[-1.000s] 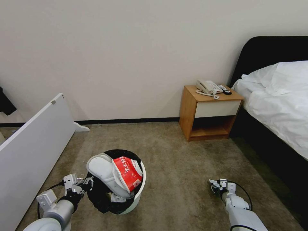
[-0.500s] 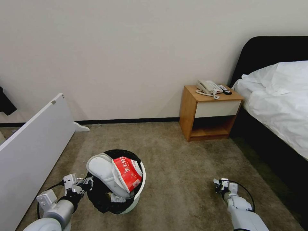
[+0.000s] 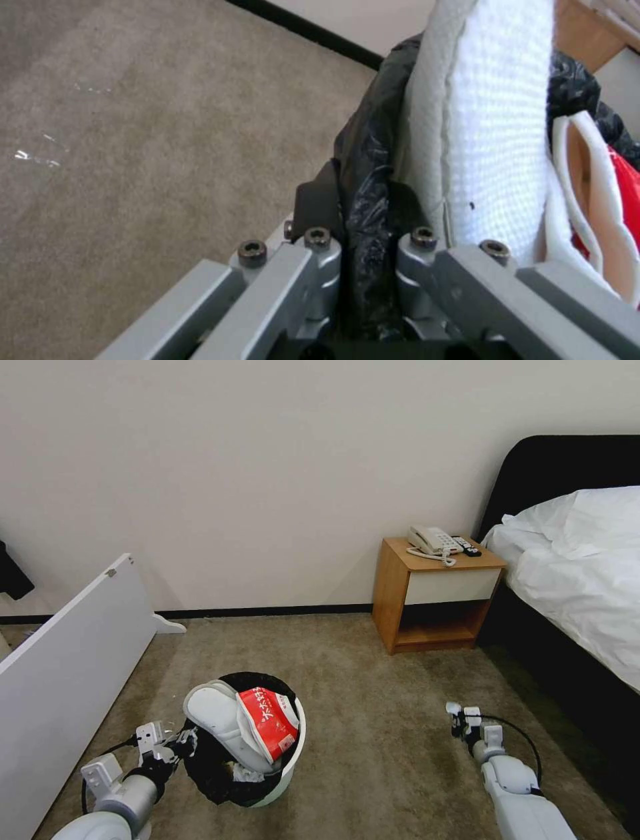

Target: Pick up the trash bin, then pick up the garbage from the floor and place it into the trash bin.

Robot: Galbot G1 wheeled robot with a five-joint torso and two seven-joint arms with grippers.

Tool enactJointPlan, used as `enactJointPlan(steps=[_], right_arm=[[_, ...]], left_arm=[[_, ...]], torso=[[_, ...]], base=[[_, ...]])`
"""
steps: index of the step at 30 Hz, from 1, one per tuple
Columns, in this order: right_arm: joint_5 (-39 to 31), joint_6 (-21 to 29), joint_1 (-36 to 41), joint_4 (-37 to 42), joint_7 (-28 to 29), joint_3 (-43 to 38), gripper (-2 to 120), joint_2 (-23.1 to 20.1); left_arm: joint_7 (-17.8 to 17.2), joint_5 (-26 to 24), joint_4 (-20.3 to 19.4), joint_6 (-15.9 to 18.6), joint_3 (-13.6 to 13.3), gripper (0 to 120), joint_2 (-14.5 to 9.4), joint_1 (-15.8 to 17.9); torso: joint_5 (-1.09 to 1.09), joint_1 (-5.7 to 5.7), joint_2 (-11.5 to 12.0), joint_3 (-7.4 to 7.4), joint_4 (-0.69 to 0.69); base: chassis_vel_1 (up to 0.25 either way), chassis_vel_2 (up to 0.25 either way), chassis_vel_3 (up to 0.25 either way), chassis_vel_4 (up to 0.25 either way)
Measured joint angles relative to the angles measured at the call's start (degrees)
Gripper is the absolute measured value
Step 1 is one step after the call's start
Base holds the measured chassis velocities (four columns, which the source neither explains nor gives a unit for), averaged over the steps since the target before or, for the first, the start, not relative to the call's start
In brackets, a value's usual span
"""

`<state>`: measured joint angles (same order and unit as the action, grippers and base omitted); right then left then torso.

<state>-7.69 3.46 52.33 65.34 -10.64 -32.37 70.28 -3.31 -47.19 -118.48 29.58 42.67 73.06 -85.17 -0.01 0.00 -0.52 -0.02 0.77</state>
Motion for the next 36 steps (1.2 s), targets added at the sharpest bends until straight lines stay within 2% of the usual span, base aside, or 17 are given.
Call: enactJointPlan(steps=[2,3,5,8,11,12,14,17,20,29,36], right_arm=[[-1.53,-0.14,2.20,8.70,-0.38,1.14,0,-1.65],[-1.53,-0.14,2.20,8.70,-0.38,1.14,0,-1.65],[-3.09,-1.07,3.80,15.41,-1.23,2.09,0,-3.13],[-4.19,-3.02,4.67,19.29,-2.54,2.86,0,-4.18],[-6.56,-7.39,6.13,27.57,-7.12,4.70,0,-6.59],[-6.56,-7.39,6.13,27.57,-7.12,4.70,0,-6.59],[-8.63,-11.06,7.09,32.39,-12.13,6.78,0,-8.31],[-9.38,-12.44,7.44,34.01,-14.36,7.81,0,-9.21],[-12.02,-14.70,8.51,39.32,-19.56,13.67,0,-13.72],[-14.59,-15.71,7.97,40.86,-22.23,19.70,0,-17.62],[-14.54,-15.92,8.32,41.35,-23.46,21.39,0,-18.05]], left_arm=[[-0.51,-0.08,-0.19,0.59,-0.12,4,0.01,0.03],[-0.51,-0.08,-0.19,0.59,-0.12,4,0.01,0.03],[-0.86,-0.12,-0.44,1.02,-0.20,4,0.00,-0.02],[-1.23,-0.13,-0.62,1.35,-0.31,4,-0.16,-0.07],[-2.39,-0.68,-1.44,2.38,-0.40,4,-0.55,-0.08],[-2.39,-0.68,-1.44,2.38,-0.40,4,-0.55,-0.08],[-3.48,-1.25,-2.03,3.15,-0.43,4,-0.98,0.07],[-3.99,-1.58,-2.32,3.51,-0.48,4,-1.21,0.12],[-6.75,-2.16,-2.55,4.85,-1.84,4,-2.82,0.57],[-9.93,-2.50,-2.13,6.15,-4.13,4,-5.18,2.31],[-10.47,-2.26,-1.74,6.18,-5.76,4,-5.51,2.79]], torso=[[0.02,0.00,0.00,0.00,-0.02],[0.02,0.00,0.00,0.00,-0.02],[0.02,0.00,0.00,0.00,-0.03],[0.01,0.00,0.00,0.00,-0.01],[0.03,-0.01,-0.01,0.00,-0.02],[0.03,-0.01,-0.01,0.00,-0.02],[0.01,-0.01,0.00,0.00,-0.02],[0.01,-0.01,-0.01,0.00,-0.02],[0.00,0.00,-0.02,0.00,-0.02],[0.01,-0.01,-0.02,0.00,-0.02],[0.02,0.00,-0.01,0.00,-0.02]], base=[[0.000,0.000,0.000,0.000],[0.000,0.000,0.000,0.000],[0.000,0.000,0.000,0.000],[0.000,0.000,0.000,0.000],[0.000,0.000,0.000,0.000],[0.000,0.000,0.000,0.000],[0.000,0.000,0.000,0.000],[0.000,0.000,0.000,0.000],[0.000,0.000,0.000,0.000],[0.000,0.000,0.000,0.000],[0.000,0.000,0.000,0.000]])
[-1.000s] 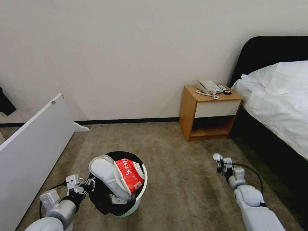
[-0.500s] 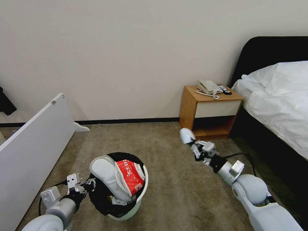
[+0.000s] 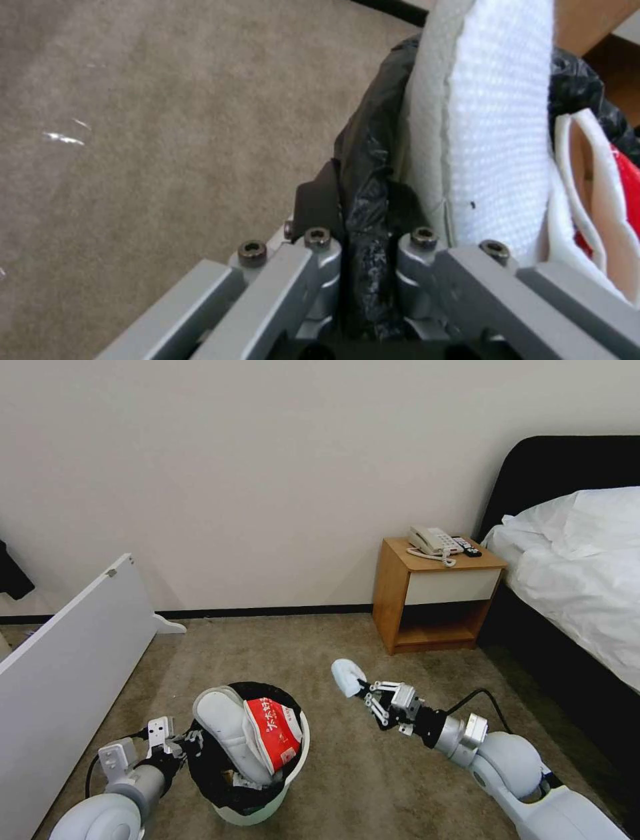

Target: Pick up the trash bin, then pick up the garbage from the floor and place it into the trash bin.

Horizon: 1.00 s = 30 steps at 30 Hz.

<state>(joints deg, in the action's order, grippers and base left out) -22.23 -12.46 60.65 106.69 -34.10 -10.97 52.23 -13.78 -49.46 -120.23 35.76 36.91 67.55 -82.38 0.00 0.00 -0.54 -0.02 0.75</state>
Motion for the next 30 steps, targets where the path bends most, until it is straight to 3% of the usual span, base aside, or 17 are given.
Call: enactJointPlan(steps=[4,12,25,30], right_arm=[[1.01,-0.12,0.24,-0.62,-0.36,2.01,0,-0.27],[2.05,-0.42,-2.06,-2.09,-0.61,7.27,0,0.14],[-0.91,0.20,-7.44,-3.81,-0.36,14.88,0,-0.35],[-1.52,0.36,-8.43,-4.03,-0.32,16.42,0,-0.31]], left_arm=[[-1.80,0.17,0.66,0.22,-2.31,4,-0.26,0.58],[-3.09,0.63,1.83,0.52,-4.40,4,-1.37,0.56],[-2.01,0.91,4.32,0.05,-7.23,4,-5.75,1.75],[-1.75,0.95,4.63,-0.06,-7.79,4,-6.40,2.07]], torso=[[0.00,0.00,0.00,0.00,0.01],[0.00,0.00,0.02,-0.01,-0.01],[0.00,0.00,0.02,-0.01,0.01],[0.00,0.00,0.02,0.00,0.00]], base=[[0.000,0.000,0.000,0.000],[0.000,0.000,0.000,0.000],[0.000,0.000,0.000,0.000],[0.000,0.000,0.000,0.000]])
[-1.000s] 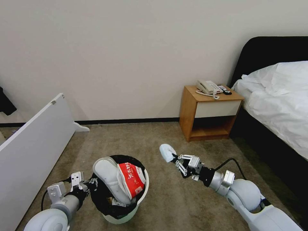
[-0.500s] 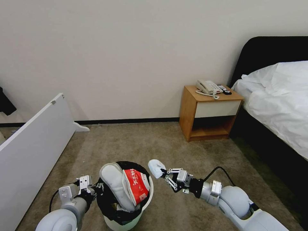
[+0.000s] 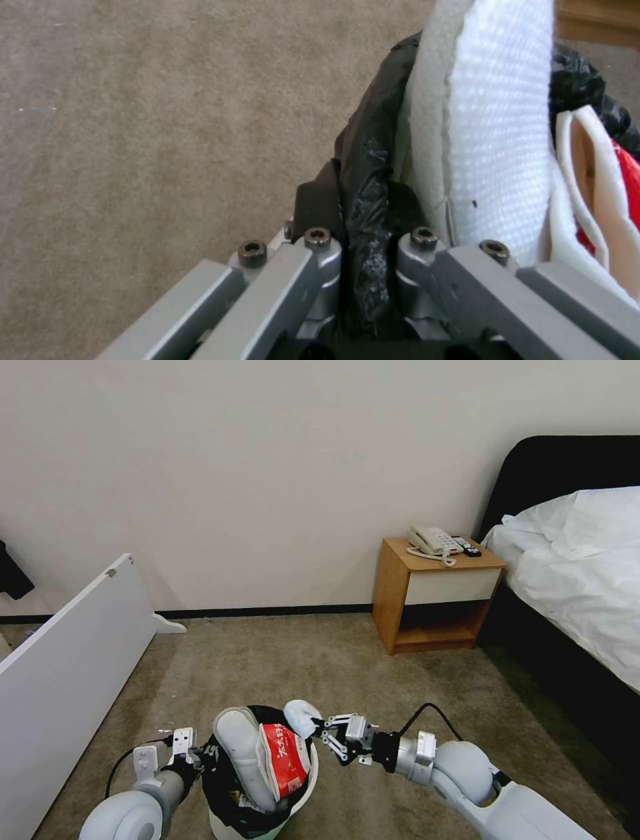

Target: Pick up the trash bin, then pick up the garbage from the floor and place it into the trash bin.

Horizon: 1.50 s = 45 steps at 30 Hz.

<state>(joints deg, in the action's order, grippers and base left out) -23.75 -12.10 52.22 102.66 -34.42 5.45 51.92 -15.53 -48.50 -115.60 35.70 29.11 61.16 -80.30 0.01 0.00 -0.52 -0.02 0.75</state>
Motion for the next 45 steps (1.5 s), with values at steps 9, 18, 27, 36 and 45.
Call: enactJointPlan(steps=[9,18,27,36,45], right_arm=[[-0.51,0.51,-1.95,-1.07,0.11,3.76,0,0.75],[-0.51,1.04,-1.53,-1.36,-0.17,3.88,0,0.60],[-1.00,1.78,-2.05,-3.12,0.28,5.20,0,0.72],[-2.20,4.13,-5.95,-3.73,4.31,10.42,0,2.25],[-2.10,5.86,-8.58,-4.01,7.37,12.85,23,3.43]], left_arm=[[0.79,1.02,1.61,-0.68,-1.94,4,-0.07,1.49],[0.92,1.05,3.18,-0.82,-3.25,4,-0.26,3.88],[0.45,0.54,4.01,-0.55,-5.56,4,0.46,7.18],[0.37,0.76,2.70,-0.36,-5.16,4,0.94,5.46],[0.51,1.37,1.68,-0.38,-4.82,4,1.78,4.10]], torso=[[0.00,0.00,0.00,0.00,0.00],[0.00,0.00,0.00,0.00,0.00],[-0.01,0.00,0.00,0.00,0.01],[-0.01,0.00,0.00,0.00,0.00],[-0.01,0.00,-0.01,0.00,0.00]], base=[[0.000,0.000,0.000,0.000],[0.000,0.000,0.000,0.000],[0.000,0.000,0.000,0.000],[0.000,0.000,0.000,0.000],[0.000,0.000,0.000,0.000]])
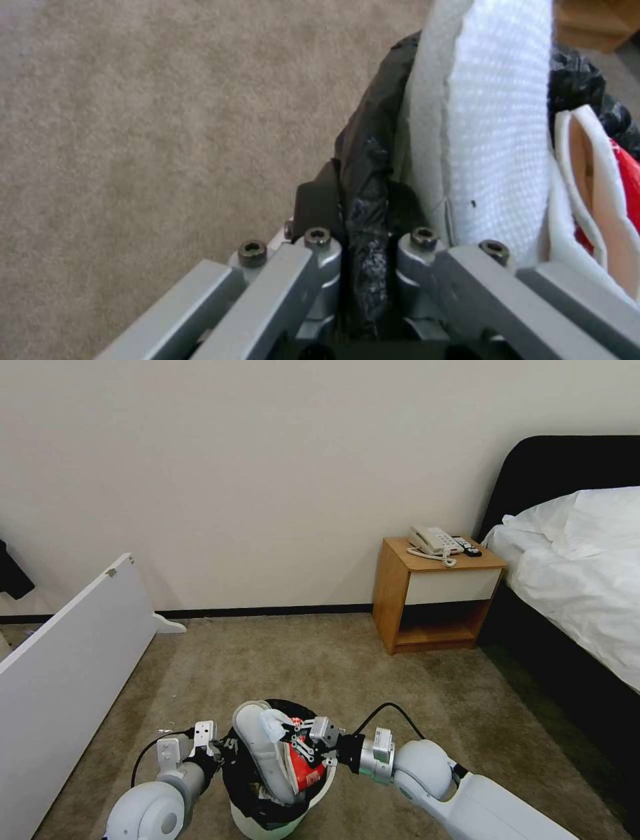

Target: Pick up the trash bin, then pick up the garbage from the floor and place it into the trash bin.

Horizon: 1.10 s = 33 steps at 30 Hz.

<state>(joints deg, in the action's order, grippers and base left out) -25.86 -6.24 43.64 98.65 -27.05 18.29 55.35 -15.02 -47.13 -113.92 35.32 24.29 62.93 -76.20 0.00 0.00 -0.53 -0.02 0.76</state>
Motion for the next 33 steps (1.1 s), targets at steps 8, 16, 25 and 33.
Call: enactJointPlan(steps=[8,16,25,33], right_arm=[[-0.42,2.19,0.99,1.57,3.99,0.08,48,-0.97],[-2.96,11.93,0.34,5.46,8.05,0.03,77,-2.62],[-4.74,17.08,0.00,7.83,10.54,-0.12,100,-3.45],[-6.27,17.65,-1.25,8.44,11.82,2.10,100,-4.07]], left_arm=[[0.19,0.27,-0.17,-0.10,0.65,4,-0.10,-0.28],[0.25,-0.35,0.94,-0.27,2.35,4,-0.33,1.41],[0.55,-0.09,1.48,-0.41,2.58,4,0.05,1.87],[0.93,-0.19,3.32,-0.82,3.45,4,0.16,3.25]], torso=[[0.00,0.00,0.00,0.00,0.00],[0.00,0.00,0.00,0.00,0.00],[0.00,0.00,-0.01,0.00,0.00],[0.00,0.00,-0.01,0.00,0.00]], base=[[0.000,0.000,0.000,0.000],[0.000,0.000,0.000,0.000],[0.000,0.000,0.000,0.000],[0.000,0.000,0.000,0.000]])
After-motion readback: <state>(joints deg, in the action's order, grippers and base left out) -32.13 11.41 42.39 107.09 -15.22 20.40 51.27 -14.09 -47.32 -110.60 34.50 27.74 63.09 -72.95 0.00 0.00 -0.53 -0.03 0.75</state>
